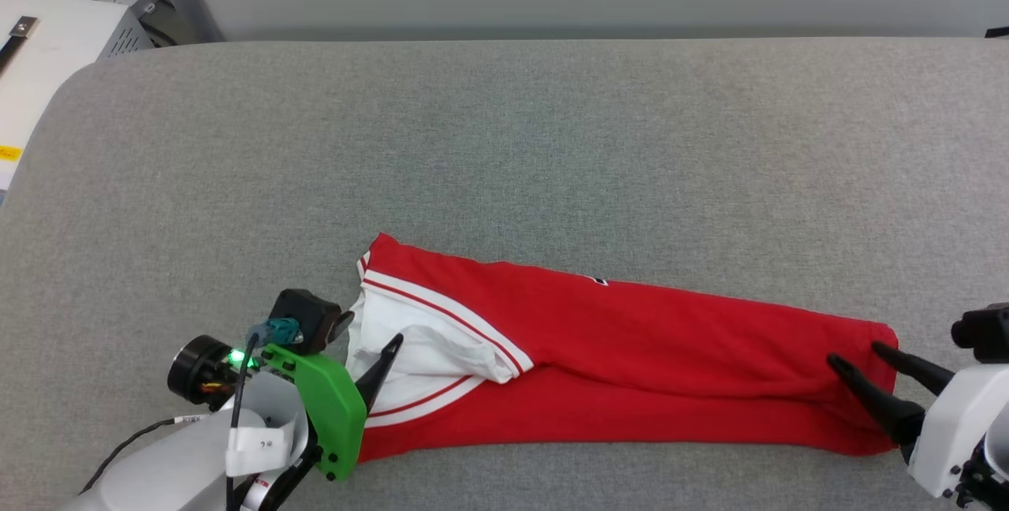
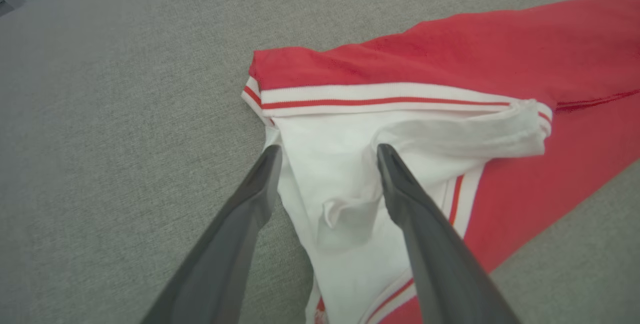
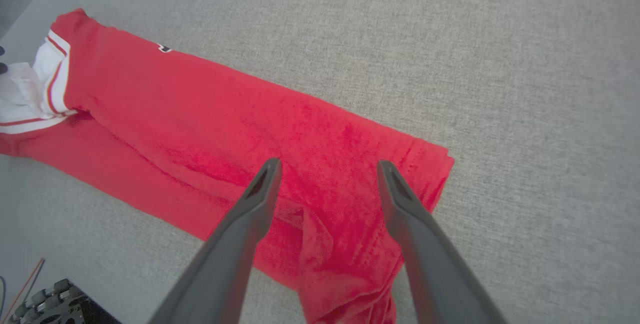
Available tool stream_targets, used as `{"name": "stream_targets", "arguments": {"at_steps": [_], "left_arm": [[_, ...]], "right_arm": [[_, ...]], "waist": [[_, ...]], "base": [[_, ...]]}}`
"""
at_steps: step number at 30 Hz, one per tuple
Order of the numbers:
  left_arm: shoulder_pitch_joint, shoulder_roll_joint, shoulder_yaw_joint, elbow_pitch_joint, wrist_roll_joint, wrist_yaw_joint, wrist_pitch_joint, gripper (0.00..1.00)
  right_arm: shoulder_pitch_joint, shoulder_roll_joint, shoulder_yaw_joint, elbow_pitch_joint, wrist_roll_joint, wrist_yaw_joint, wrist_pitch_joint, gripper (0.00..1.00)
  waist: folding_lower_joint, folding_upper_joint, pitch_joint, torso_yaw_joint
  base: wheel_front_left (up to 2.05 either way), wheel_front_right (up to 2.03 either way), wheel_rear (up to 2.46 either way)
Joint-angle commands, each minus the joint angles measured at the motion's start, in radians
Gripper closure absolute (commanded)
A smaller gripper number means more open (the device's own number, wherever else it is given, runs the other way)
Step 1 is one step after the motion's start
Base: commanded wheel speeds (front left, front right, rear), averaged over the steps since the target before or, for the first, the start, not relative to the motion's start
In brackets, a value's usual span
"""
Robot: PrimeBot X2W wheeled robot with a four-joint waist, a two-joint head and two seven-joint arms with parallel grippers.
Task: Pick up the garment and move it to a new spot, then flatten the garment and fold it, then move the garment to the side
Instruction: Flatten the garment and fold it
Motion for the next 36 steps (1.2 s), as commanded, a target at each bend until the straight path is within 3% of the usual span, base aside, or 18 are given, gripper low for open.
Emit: {"name": "stream_targets", "arguments": {"at_steps": [1,10,14,18,27,36], "left_arm": [[0.024,0.004,0.018,-0.004,0.016,0.024,-0.037,0.00],[0.080,-0.007,0.143,-0.034,0.075,0.176,-0.183,0.00],[0.121,-0.033,0.264,-0.071,0.176,0.242,-0.188,0.00],[0.193,-0.064,0.387,-0.102,0.278,0.271,-0.188,0.00],[0.340,-0.171,0.640,-0.131,0.482,0.262,-0.189,0.00],[0.452,-0.311,0.819,-0.136,0.642,0.174,-0.189,0.00]], "right_arm": [[0.019,-0.007,-0.031,-0.023,0.025,-0.001,-0.004,0.00],[0.079,-0.059,-0.205,-0.066,0.172,-0.001,0.094,0.00],[0.097,-0.085,-0.238,-0.025,0.251,-0.001,0.200,0.00],[0.093,-0.086,-0.244,0.038,0.280,-0.001,0.274,0.00],[0.051,-0.015,-0.208,0.133,0.277,-0.001,0.332,0.00],[0.002,0.055,-0.137,0.168,0.258,-0.001,0.338,0.00]], "waist": [[0.0000,0.0000,-0.018,0.001],[0.0000,0.0000,-0.040,0.025],[0.0000,0.0000,-0.033,0.040],[0.0000,0.0000,-0.021,0.055],[0.0000,0.0000,0.009,0.088],[0.0000,0.0000,0.026,0.105]], "base": [[0.00,0.00,0.00],[0.00,0.00,0.00],[0.00,0.00,0.00],[0.00,0.00,0.00],[0.00,0.00,0.00],[0.00,0.00,0.00]]}}
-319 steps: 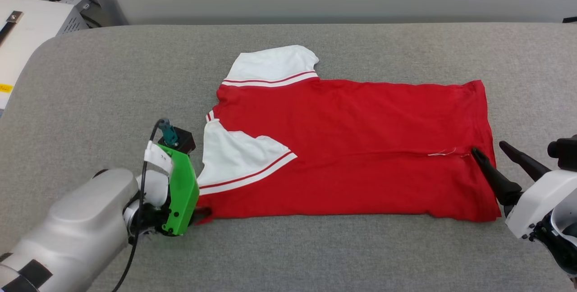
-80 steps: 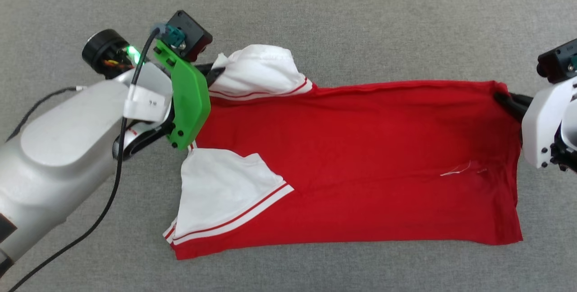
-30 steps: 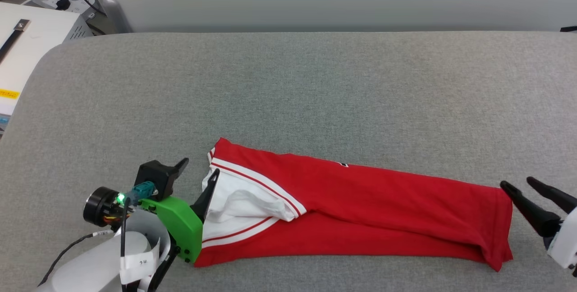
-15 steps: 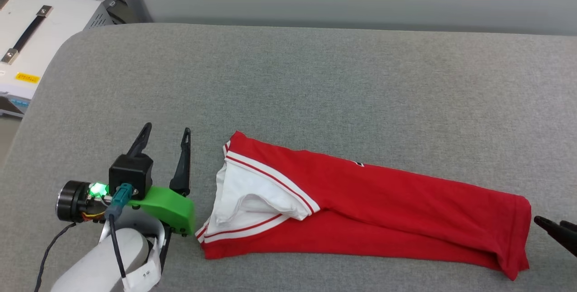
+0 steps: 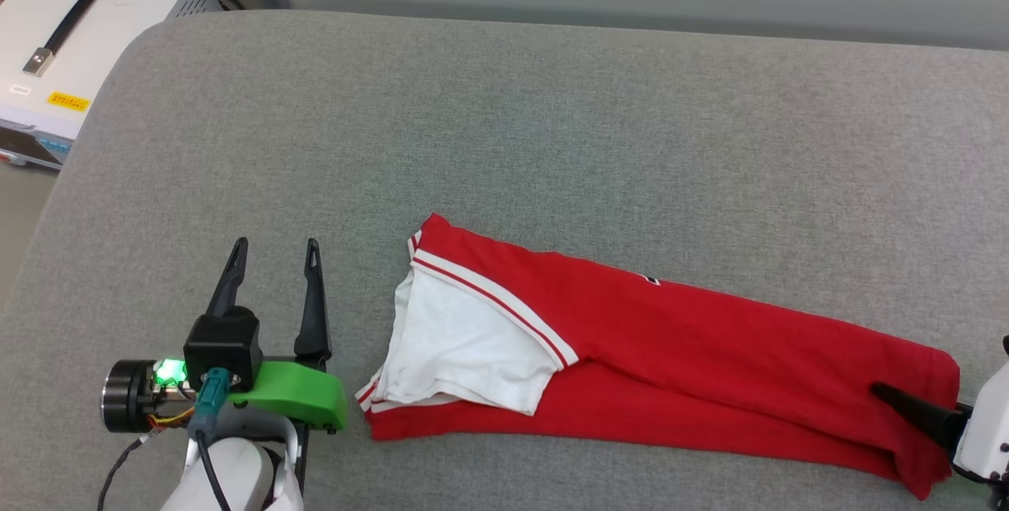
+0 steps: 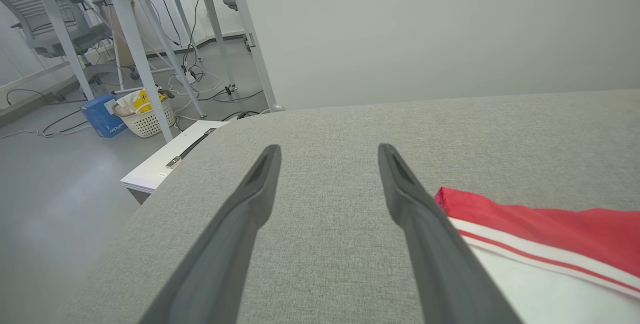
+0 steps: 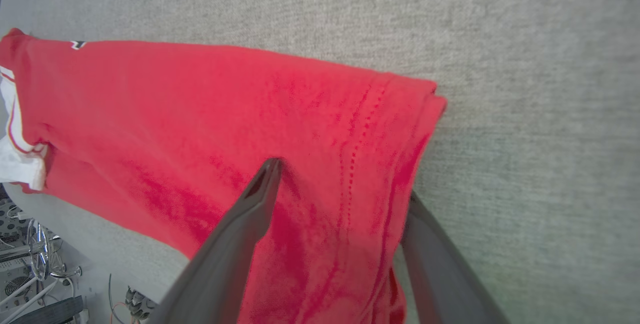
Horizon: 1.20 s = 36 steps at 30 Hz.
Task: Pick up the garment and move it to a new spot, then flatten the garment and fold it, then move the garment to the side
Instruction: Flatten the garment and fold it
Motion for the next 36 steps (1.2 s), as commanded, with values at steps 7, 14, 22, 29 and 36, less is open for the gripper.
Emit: {"name": "stream_targets", "arguments": {"at_steps": [7,14,22,29,36], "left_arm": [[0.064,-0.099,0.102,-0.002,0.115,-0.087,-0.006,0.00],[0.116,-0.192,0.200,-0.005,0.217,-0.169,-0.006,0.00],[0.146,-0.233,0.238,0.005,0.278,-0.226,-0.006,0.00],[0.165,-0.256,0.257,0.010,0.308,-0.258,-0.006,0.00],[0.184,-0.268,0.276,0.011,0.333,-0.278,-0.006,0.00]], "right_arm": [[-0.027,0.048,0.063,0.007,-0.005,-0.001,-0.009,0.00],[-0.033,0.039,0.094,0.043,-0.009,-0.001,-0.069,1.00],[-0.030,-0.014,0.070,0.083,0.008,-0.001,-0.101,1.00],[-0.021,-0.100,0.029,0.142,-0.025,-0.001,-0.138,1.00],[0.007,-0.152,0.005,0.095,-0.016,-0.001,-0.121,1.00]], "waist": [[0.0000,0.0000,0.005,0.005],[0.0000,0.0000,-0.014,0.000],[0.0000,0.0000,-0.043,-0.012],[0.0000,0.0000,-0.067,-0.020],[0.0000,0.0000,-0.086,-0.028]], "base": [[0.00,0.00,0.00],[0.00,0.00,0.00],[0.00,0.00,0.00],[0.00,0.00,0.00],[0.00,0.00,0.00]]}}
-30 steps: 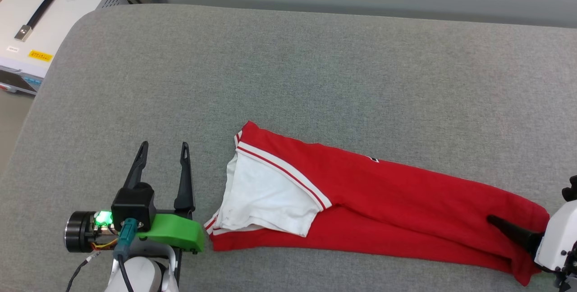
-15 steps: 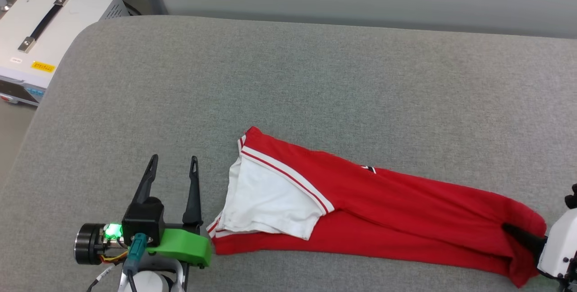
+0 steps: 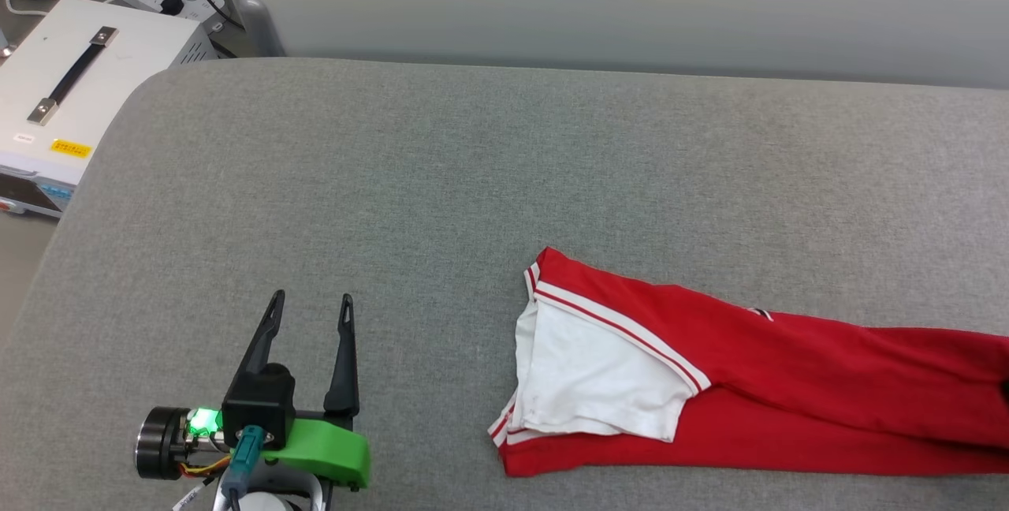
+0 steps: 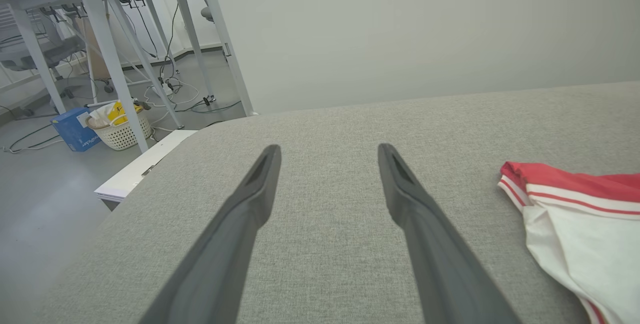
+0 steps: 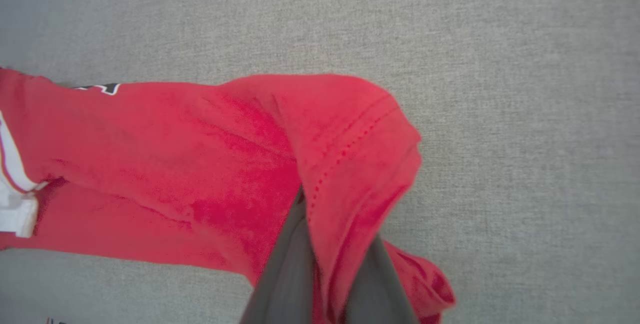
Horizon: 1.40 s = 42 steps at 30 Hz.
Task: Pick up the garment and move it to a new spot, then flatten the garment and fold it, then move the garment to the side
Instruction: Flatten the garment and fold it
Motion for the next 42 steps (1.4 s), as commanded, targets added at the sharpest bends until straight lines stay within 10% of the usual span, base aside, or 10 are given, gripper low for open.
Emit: {"name": "stream_targets", "arguments": {"at_steps": [1,19,42], "left_arm": [[0.020,-0.007,0.007,0.003,0.011,-0.007,-0.006,0.00],[-0.002,-0.031,0.010,-0.005,0.034,-0.023,-0.006,0.00],[-0.070,-0.053,-0.006,0.009,0.044,-0.031,-0.006,0.00]], "right_arm": [[0.021,0.001,-0.001,-0.032,0.011,-0.001,0.009,1.00],[-0.072,0.156,0.071,-0.448,-0.094,-0.001,0.141,1.00],[-0.456,0.529,0.449,-0.021,-0.311,-0.001,0.116,1.00]], "waist": [[0.0000,-0.0001,-0.006,-0.002],[0.0000,-0.0001,0.025,0.016],[0.0000,-0.0001,0.099,0.053]], "base": [[0.00,0.00,0.00],[0.00,0.00,0.00],[0.00,0.00,0.00]]}}
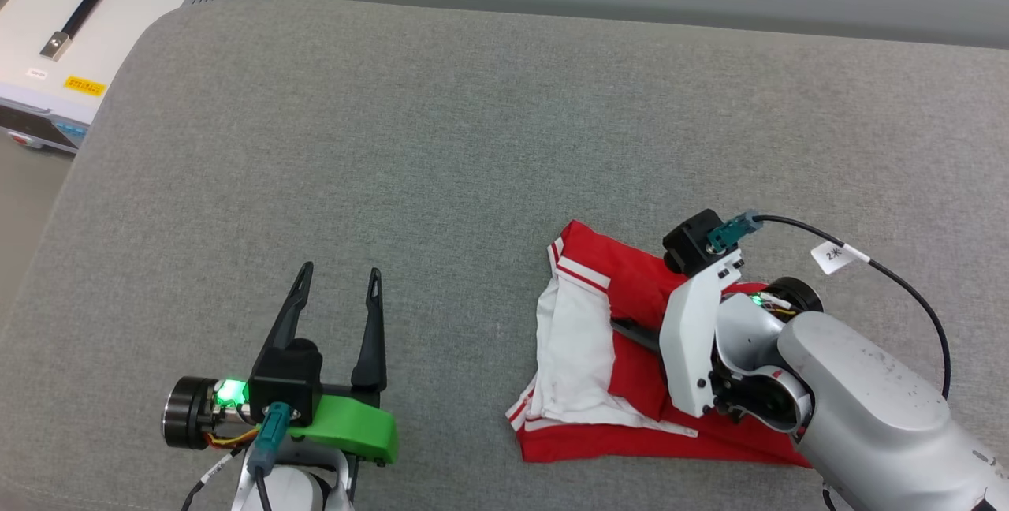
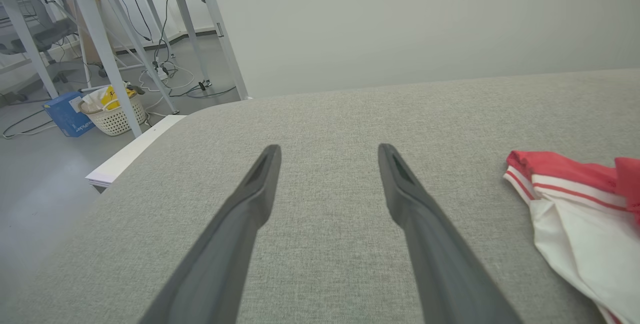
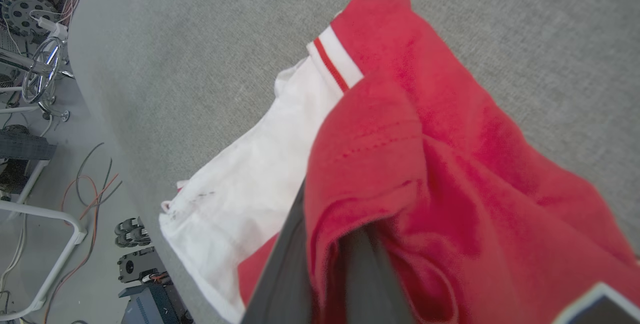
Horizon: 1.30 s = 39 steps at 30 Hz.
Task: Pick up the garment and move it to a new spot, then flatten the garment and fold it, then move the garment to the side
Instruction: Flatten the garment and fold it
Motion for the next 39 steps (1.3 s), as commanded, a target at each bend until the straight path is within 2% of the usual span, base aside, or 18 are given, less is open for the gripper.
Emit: {"name": "stream_targets", "arguments": {"at_steps": [1,6,7,8,9,14,20,24,27,32,36,39], "left_arm": [[-0.020,-0.006,0.000,0.003,0.009,-0.003,-0.006,0.00],[-0.019,-0.009,0.000,0.007,0.009,-0.001,-0.006,0.00],[-0.017,-0.009,0.000,0.008,0.009,-0.001,-0.006,0.00],[-0.016,-0.009,0.000,0.010,0.009,-0.001,-0.006,0.00],[-0.013,-0.009,0.001,0.011,0.009,-0.001,-0.006,0.00],[0.001,-0.004,0.006,0.011,0.009,0.000,-0.006,0.00],[0.024,0.001,0.011,0.005,0.009,0.002,-0.006,0.00],[0.037,0.003,0.011,-0.003,0.009,0.001,-0.006,0.00],[0.045,0.005,0.012,-0.009,0.009,0.001,-0.006,0.00],[0.058,0.004,0.013,-0.022,0.007,0.003,-0.006,0.00],[0.068,0.003,0.017,-0.033,0.004,0.005,-0.006,0.00],[0.076,0.003,0.023,-0.038,0.000,0.007,-0.006,0.00]], "right_arm": [[-0.020,0.007,0.008,0.033,-0.013,-0.001,-0.020,1.00],[-0.026,0.026,0.045,0.100,-0.009,-0.001,-0.068,1.00],[-0.026,0.025,0.048,0.098,-0.004,-0.001,-0.091,0.70],[-0.025,0.021,0.048,0.094,-0.001,-0.001,-0.111,0.09],[-0.025,0.014,0.051,0.088,-0.001,-0.001,-0.136,0.00],[-0.015,-0.042,0.051,0.023,-0.013,-0.001,-0.243,0.00],[0.022,-0.096,-0.059,-0.074,-0.012,-0.001,-0.385,0.00],[0.053,-0.116,-0.171,-0.088,-0.103,-0.001,-0.493,0.00],[0.099,-0.100,-0.264,-0.087,-0.174,-0.001,-0.571,0.00],[0.174,-0.072,-0.428,-0.078,-0.357,-0.001,-0.691,0.00],[0.256,-0.006,-0.569,-0.122,-0.470,-0.001,-0.719,0.00],[0.322,0.055,-0.669,-0.206,-0.550,-0.001,-0.721,0.00]], "waist": [[-0.0001,0.0000,0.005,0.002],[-0.0001,0.0000,0.003,-0.003],[-0.0001,0.0000,0.000,-0.004],[-0.0001,0.0000,-0.004,-0.005],[-0.0001,0.0000,-0.010,-0.008],[-0.0001,0.0000,-0.038,-0.023],[-0.0001,0.0000,-0.072,-0.052],[-0.0001,0.0000,-0.093,-0.069],[-0.0001,0.0000,-0.108,-0.079],[-0.0001,0.0000,-0.124,-0.091],[-0.0001,0.0000,-0.131,-0.099],[-0.0001,0.0000,-0.135,-0.103]], "base": [[0.00,0.00,0.00],[0.00,0.00,0.00],[0.00,0.00,0.00],[0.00,0.00,0.00],[0.00,0.00,0.00],[0.00,0.00,0.00],[0.00,0.00,0.00],[0.00,0.00,0.00],[0.00,0.00,0.00],[0.00,0.00,0.00],[0.00,0.00,0.00],[0.00,0.00,0.00]]}}
